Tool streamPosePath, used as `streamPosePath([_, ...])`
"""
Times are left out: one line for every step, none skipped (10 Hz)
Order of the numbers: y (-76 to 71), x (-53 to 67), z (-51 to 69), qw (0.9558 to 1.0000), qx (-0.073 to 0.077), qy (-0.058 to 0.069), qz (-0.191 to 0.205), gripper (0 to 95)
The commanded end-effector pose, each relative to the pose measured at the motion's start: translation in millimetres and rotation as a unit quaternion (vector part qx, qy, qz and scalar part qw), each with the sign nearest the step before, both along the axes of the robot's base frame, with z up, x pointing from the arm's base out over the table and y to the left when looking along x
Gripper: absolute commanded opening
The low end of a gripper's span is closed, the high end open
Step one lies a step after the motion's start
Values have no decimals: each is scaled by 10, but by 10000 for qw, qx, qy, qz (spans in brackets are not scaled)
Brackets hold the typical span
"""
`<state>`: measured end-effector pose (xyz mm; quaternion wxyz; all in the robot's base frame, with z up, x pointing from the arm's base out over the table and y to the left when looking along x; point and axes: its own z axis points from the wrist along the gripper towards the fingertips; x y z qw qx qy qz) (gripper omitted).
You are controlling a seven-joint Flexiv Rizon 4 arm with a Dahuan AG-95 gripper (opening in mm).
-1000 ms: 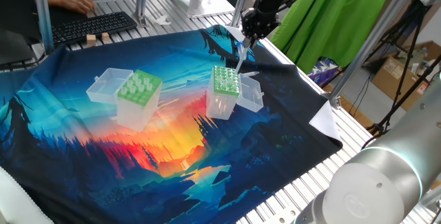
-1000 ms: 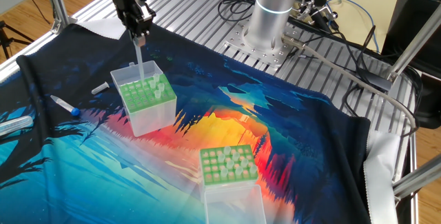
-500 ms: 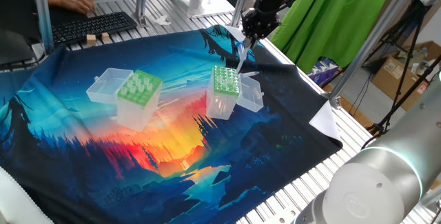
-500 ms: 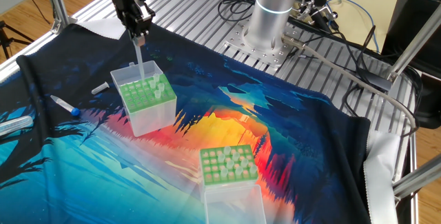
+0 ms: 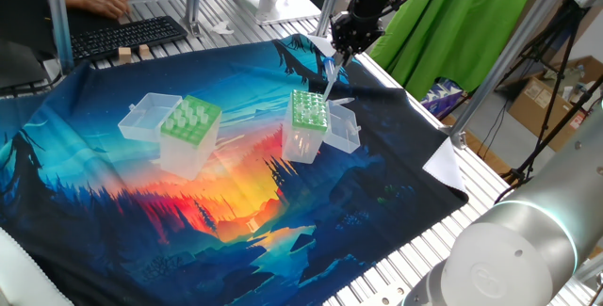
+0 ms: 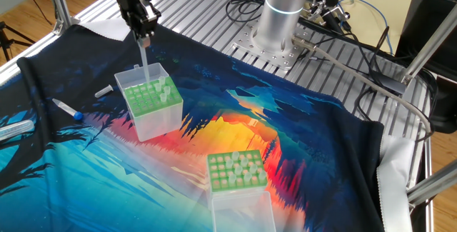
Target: Transfer all large pipette tips from one holder to another
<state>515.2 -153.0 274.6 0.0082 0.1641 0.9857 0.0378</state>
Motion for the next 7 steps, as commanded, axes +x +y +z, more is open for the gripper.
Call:
streamPosePath([-9,-11,5,10000,9,1,3,0])
streamPosePath([-8,-8,7,10000,9,2,0,0])
streamPosePath([-3,12,19,10000,10,9,-1,0])
streamPosePath([0,23,26,10000,9,19,-8,0])
streamPosePath([3,33,34,10000,9,36,-28,0])
streamPosePath([5,48,42,10000,5,59,-61,0])
streamPosePath([4,62,48,9999,-11,73,-91,0])
